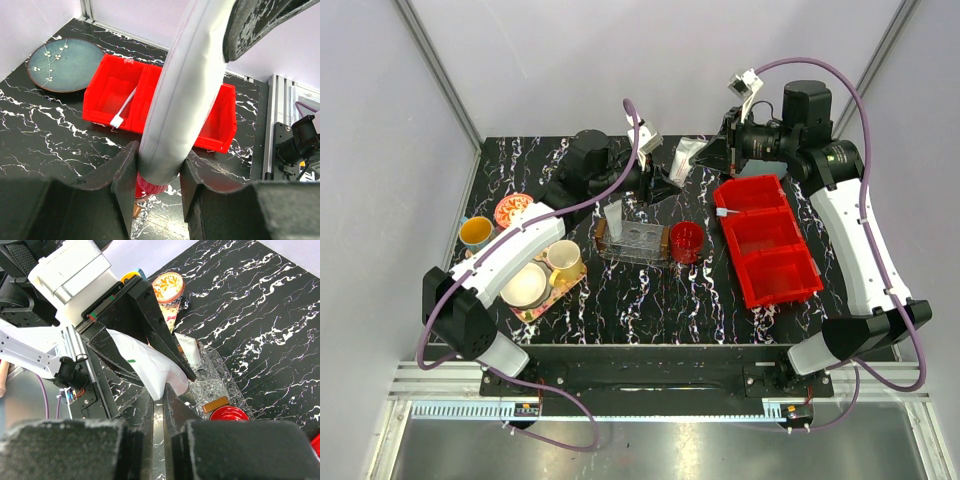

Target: Prepare toiletry sets of a toothbrush and toothpaste on the tray

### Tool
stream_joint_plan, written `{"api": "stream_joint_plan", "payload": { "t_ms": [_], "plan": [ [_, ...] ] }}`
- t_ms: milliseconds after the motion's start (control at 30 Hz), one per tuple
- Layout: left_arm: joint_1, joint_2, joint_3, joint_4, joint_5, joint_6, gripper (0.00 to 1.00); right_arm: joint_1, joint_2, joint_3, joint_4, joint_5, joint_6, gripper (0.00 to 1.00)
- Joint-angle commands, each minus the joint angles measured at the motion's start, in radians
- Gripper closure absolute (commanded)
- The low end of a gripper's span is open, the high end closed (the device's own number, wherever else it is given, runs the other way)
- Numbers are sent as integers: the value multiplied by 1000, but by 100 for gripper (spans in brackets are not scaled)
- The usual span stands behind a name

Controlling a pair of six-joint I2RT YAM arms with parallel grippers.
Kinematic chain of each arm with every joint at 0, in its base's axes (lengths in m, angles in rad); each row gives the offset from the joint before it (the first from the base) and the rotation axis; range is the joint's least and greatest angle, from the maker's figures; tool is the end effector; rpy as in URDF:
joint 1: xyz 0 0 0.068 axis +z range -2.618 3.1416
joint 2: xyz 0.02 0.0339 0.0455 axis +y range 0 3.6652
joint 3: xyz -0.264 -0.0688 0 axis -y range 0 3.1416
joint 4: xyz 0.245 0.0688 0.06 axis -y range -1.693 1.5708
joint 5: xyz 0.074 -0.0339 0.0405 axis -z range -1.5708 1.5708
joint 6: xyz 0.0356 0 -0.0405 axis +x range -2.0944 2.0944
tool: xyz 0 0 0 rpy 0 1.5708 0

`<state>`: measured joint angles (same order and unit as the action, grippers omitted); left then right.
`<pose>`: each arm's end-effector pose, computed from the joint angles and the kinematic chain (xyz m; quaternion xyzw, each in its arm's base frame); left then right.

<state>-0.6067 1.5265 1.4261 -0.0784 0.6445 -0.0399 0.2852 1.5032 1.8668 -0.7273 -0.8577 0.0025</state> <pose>0.2827 -0.2222 0.3942 0.3985 0.6421 -0.4237 0.4994 0.2810 0.1105 0.4855 -0.3391 0.7081 0.4128 0.4618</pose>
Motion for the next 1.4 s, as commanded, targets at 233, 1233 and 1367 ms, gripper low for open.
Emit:
{"api": "stream_joint_plan", "payload": {
  "t_ms": [233, 1233, 1367],
  "plan": [
    [-7, -43, 13, 40, 18, -38, 100, 2, -92, -26, 63, 14, 4, 54],
    [42, -95, -72, 279, 113, -370, 100, 15, -38, -118, 253, -116, 65, 11],
    [42, -88, -82, 318, 133, -416, 100, 34, -23, -123, 279, -110, 71, 13]
  ]
}}
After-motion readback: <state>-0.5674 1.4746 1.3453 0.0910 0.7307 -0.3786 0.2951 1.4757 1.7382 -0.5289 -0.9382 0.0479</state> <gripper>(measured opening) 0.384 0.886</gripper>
